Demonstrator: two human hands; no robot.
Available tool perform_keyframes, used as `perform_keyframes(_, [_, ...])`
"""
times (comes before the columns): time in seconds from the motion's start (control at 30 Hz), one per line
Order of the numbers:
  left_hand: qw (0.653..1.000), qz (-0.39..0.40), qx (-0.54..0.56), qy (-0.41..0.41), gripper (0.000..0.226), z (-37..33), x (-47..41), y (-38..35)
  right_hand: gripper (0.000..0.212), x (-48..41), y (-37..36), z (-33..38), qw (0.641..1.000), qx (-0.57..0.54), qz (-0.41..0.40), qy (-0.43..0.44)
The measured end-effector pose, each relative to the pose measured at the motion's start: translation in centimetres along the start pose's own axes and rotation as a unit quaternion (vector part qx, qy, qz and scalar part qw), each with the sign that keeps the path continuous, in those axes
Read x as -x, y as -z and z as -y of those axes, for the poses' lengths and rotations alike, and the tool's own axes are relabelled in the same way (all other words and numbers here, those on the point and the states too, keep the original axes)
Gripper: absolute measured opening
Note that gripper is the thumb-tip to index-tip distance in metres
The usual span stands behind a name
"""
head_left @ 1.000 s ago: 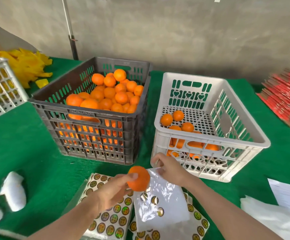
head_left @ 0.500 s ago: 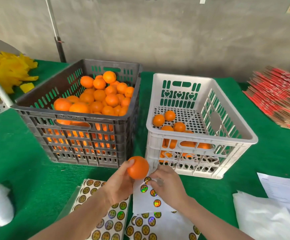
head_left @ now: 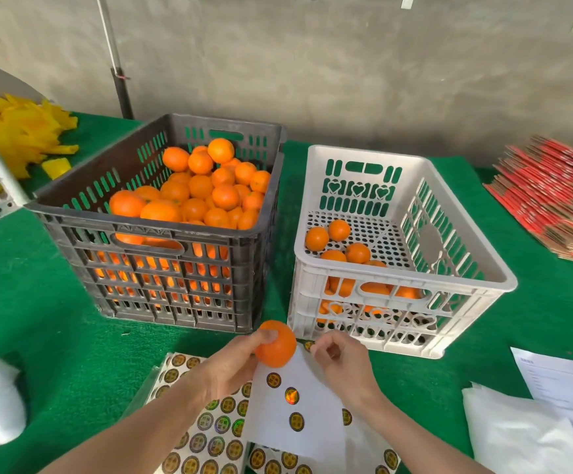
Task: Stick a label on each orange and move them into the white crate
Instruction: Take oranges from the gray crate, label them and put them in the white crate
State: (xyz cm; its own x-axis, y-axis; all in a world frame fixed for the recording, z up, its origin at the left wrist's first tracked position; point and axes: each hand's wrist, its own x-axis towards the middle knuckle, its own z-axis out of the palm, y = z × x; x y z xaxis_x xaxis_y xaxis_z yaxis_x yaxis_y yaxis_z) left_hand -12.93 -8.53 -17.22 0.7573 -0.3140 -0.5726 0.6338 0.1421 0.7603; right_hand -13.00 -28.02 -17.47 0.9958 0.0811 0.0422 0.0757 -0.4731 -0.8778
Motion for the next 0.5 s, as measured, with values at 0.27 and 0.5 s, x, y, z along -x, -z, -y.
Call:
perform_keyframes(0.27, [0.938, -0.071, -0.273, -0.198, 0.062, -2.8, 2.3, -0.2, 0.021, -1.5, 3.0, 3.7, 0.992, -0.123, 0.029, -0.012])
perform_keyframes(0.5, [0.988, 0.057, 0.007, -0.144, 0.083, -4.2, 3.1, -1.9, 0.010, -1.5, 4.9, 8.0, 0.971, -0.055, 0.175, 0.153])
